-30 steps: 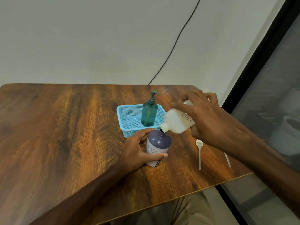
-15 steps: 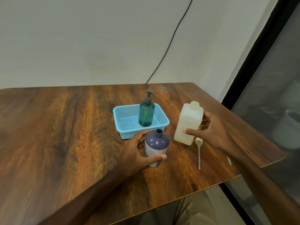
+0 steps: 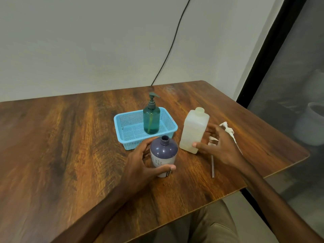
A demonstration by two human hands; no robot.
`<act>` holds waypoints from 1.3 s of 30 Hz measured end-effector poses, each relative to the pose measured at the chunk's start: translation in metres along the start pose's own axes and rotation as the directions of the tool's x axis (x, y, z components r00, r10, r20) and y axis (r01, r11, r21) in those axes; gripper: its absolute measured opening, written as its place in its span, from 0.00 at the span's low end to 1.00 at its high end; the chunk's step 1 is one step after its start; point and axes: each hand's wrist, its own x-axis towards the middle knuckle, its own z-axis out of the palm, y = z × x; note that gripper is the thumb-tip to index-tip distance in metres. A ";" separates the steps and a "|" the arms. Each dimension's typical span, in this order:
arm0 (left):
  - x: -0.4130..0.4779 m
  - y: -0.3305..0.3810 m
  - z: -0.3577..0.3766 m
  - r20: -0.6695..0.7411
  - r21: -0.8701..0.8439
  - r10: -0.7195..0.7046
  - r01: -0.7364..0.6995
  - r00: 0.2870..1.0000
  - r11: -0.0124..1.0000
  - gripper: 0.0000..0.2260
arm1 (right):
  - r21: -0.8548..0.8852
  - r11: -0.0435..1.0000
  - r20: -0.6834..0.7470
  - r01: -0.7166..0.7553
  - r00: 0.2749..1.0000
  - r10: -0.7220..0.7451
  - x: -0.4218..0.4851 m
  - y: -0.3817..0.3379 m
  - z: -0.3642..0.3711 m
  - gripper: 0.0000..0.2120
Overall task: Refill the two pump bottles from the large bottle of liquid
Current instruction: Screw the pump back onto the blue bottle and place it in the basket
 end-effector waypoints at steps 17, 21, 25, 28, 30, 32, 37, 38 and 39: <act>-0.002 0.000 0.000 -0.018 -0.026 0.007 -0.007 1.000 1.000 0.38 | -0.271 0.951 -0.128 -0.151 0.984 0.120 0.034 0.035 -0.012 0.13; -0.002 0.004 0.001 -0.018 -0.019 0.008 -0.009 1.000 1.000 0.37 | -0.228 0.958 -0.106 -0.172 0.983 0.151 0.025 0.031 -0.019 0.16; 0.000 0.002 0.002 -0.014 -0.007 0.016 -0.016 1.000 1.000 0.37 | -0.062 0.994 -0.233 -0.087 0.970 0.071 0.004 0.009 -0.045 0.20; 0.003 0.000 0.003 -0.015 0.013 0.021 -0.021 1.000 1.000 0.37 | 0.155 0.985 -0.336 0.079 0.942 -0.022 -0.013 -0.027 -0.072 0.24; 0.007 0.000 0.003 -0.008 0.034 0.027 -0.027 1.000 0.999 0.36 | 0.197 0.961 -0.408 0.193 0.907 -0.098 -0.023 -0.056 -0.084 0.24; 0.012 0.002 0.005 -0.002 0.049 0.035 -0.035 0.999 0.998 0.35 | 0.231 0.930 -0.438 0.285 0.884 -0.163 -0.029 -0.083 -0.086 0.24; 0.026 -0.001 0.012 0.027 0.058 0.044 -0.046 0.999 0.997 0.41 | 0.279 0.871 -0.404 0.404 0.872 -0.275 -0.034 -0.128 -0.058 0.23; 0.029 -0.002 0.013 0.036 0.060 0.051 -0.053 0.998 0.997 0.41 | 0.292 0.860 -0.390 0.419 0.873 -0.293 -0.033 -0.134 -0.051 0.22; 0.031 -0.002 0.014 0.046 0.064 0.056 -0.058 0.997 0.996 0.41 | 0.299 0.851 -0.378 0.431 0.873 -0.309 -0.032 -0.139 -0.044 0.21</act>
